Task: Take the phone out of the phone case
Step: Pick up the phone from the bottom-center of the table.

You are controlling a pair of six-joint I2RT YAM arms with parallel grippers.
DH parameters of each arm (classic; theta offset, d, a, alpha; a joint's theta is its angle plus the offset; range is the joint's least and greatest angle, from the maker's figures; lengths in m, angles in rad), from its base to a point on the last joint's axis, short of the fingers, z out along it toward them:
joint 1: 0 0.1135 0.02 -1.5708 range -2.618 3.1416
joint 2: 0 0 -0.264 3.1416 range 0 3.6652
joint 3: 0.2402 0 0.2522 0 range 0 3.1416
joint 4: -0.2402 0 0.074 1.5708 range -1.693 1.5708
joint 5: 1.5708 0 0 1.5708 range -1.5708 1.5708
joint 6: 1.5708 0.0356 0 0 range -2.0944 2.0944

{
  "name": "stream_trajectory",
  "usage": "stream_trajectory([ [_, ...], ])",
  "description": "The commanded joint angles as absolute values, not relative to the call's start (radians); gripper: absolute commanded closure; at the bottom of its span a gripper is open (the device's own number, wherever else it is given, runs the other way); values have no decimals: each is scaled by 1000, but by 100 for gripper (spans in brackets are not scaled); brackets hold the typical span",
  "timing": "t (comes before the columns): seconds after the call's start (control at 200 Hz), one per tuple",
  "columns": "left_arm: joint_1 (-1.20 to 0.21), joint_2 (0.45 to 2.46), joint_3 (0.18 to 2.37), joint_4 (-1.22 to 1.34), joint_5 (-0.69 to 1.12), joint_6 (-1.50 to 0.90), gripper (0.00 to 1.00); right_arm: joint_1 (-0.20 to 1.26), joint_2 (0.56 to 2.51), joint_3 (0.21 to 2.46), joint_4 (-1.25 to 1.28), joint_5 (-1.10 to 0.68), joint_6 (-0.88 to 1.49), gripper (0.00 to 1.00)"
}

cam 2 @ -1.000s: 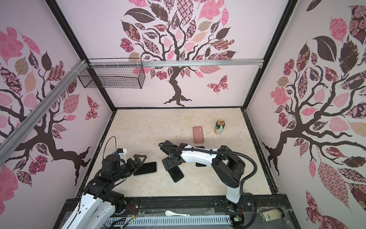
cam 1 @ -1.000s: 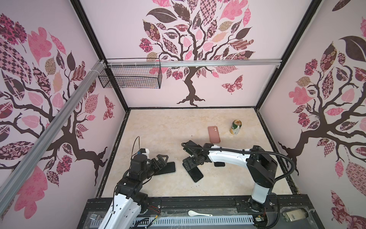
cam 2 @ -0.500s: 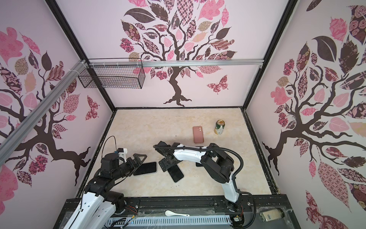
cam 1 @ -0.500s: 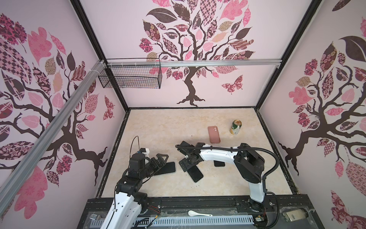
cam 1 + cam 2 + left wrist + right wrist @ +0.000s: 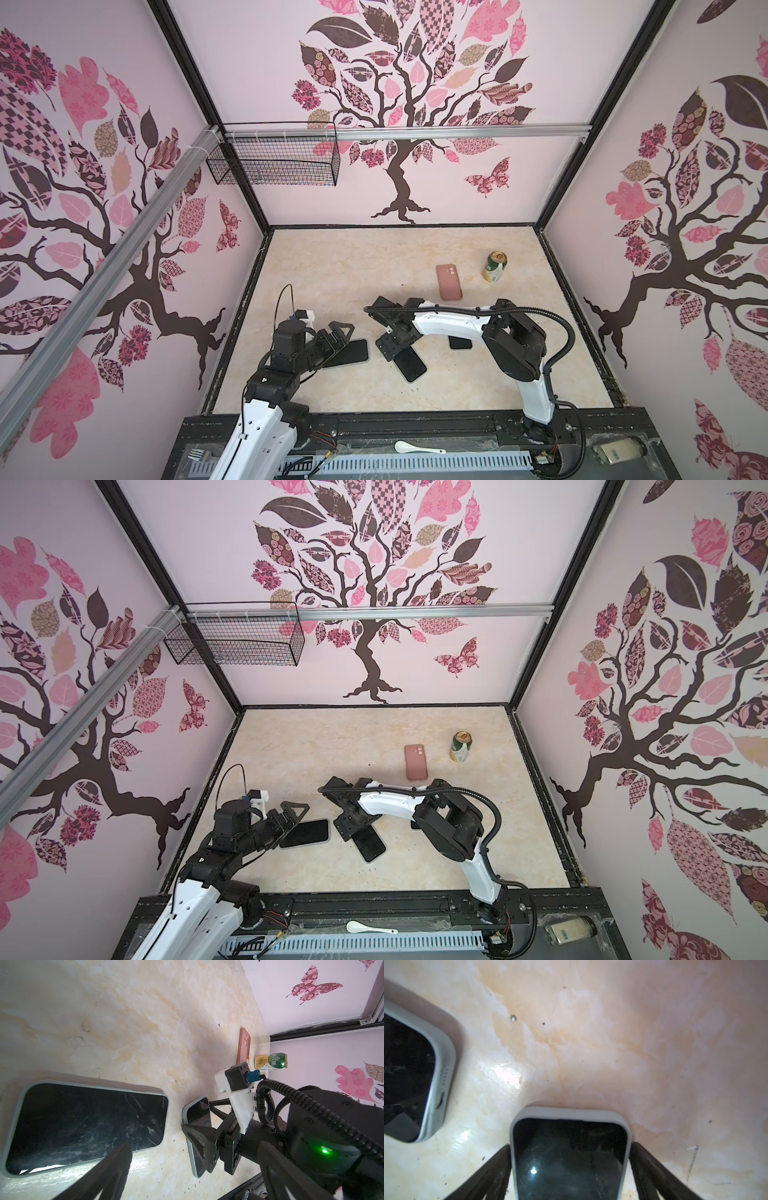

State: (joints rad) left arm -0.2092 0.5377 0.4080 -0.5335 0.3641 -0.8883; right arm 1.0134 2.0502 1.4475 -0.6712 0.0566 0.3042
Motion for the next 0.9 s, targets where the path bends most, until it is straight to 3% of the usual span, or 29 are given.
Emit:
stream_trajectory([
  [0.0,-204,534,390,-531,337,-868,2,1030,2123,1455,-733,49,284,13],
  [0.435,-205,533,396,-543,304,-862,2,1031,2141,1465,-765,101,312,24],
  [0.545,-205,541,403,-542,315,-850,2,1031,2103,1449,-744,94,341,31],
  [0.785,-208,617,437,-479,374,-761,2,1017,1938,1377,-636,149,440,59],
  [0.895,-217,676,488,-448,422,-699,2,1006,1834,1320,-573,239,499,85],
])
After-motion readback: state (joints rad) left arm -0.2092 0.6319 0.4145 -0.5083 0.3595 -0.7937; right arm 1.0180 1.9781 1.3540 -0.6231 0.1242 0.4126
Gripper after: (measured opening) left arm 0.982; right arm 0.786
